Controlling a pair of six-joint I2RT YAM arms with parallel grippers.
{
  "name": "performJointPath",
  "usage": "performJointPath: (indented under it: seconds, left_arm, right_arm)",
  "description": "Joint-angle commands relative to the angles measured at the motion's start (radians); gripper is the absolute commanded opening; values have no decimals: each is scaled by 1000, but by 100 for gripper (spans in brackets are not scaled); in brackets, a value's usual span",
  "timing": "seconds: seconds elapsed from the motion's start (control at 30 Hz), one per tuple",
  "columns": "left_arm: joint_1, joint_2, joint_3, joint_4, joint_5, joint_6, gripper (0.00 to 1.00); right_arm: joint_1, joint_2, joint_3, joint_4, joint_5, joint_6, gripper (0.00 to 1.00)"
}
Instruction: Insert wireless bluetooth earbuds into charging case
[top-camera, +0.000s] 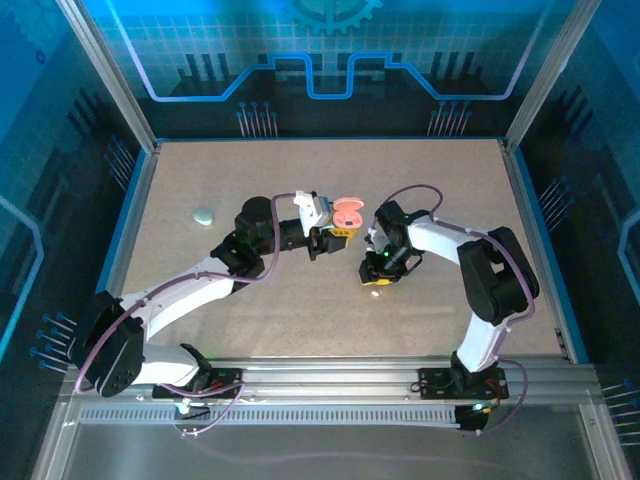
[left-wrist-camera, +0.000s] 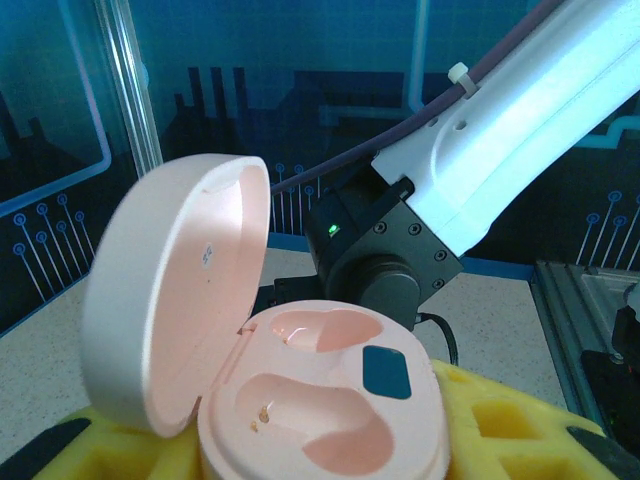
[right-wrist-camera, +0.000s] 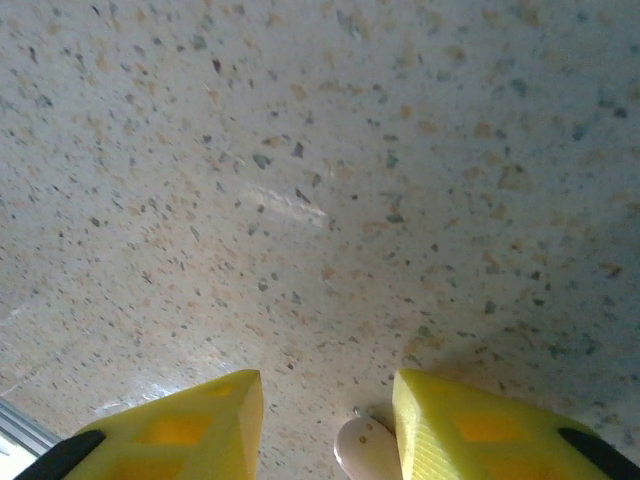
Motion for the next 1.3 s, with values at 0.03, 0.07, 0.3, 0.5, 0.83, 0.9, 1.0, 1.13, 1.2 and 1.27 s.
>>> performJointPath:
  seconds: [0.03, 0.07, 0.3, 0.5, 0.83, 0.9, 1.0, 1.13, 1.2, 1.27]
  left_arm:
    - [-6, -28, -15, 4, -10, 18, 33]
    - [-6, -28, -15, 5, -10, 19, 33]
    - [-6, -18, -13, 10, -8, 14, 33]
    - [-6, -15, -12, 10, -4, 12, 33]
    - [-6, -15, -13, 9, -2, 11, 33]
    - [-6, -14, -12, 10, -2, 9, 33]
    - [-6, -16, -13, 10, 0, 8, 33]
    - [-7, -17, -12, 9, 0, 6, 33]
    - [-7, -18, -14, 8, 0, 6, 33]
    - [-7, -19, -13, 7, -2, 6, 33]
  right_arm:
    - [11, 19, 10, -50, 28, -4, 40]
    - [11, 16, 8, -52, 30, 0, 40]
    - [14, -4, 2, -79, 48, 15, 39]
    - [23, -8, 7, -103, 52, 21, 38]
    - [48, -13, 22, -136, 68, 29, 37]
    - [50, -11, 24, -137, 78, 29, 37]
    - [52, -5, 27, -134, 95, 30, 36]
    - [56, 11, 41, -137, 112, 32, 34]
    - [60, 14, 42, -134, 112, 38, 32]
    - [63, 16, 44, -132, 111, 47, 30]
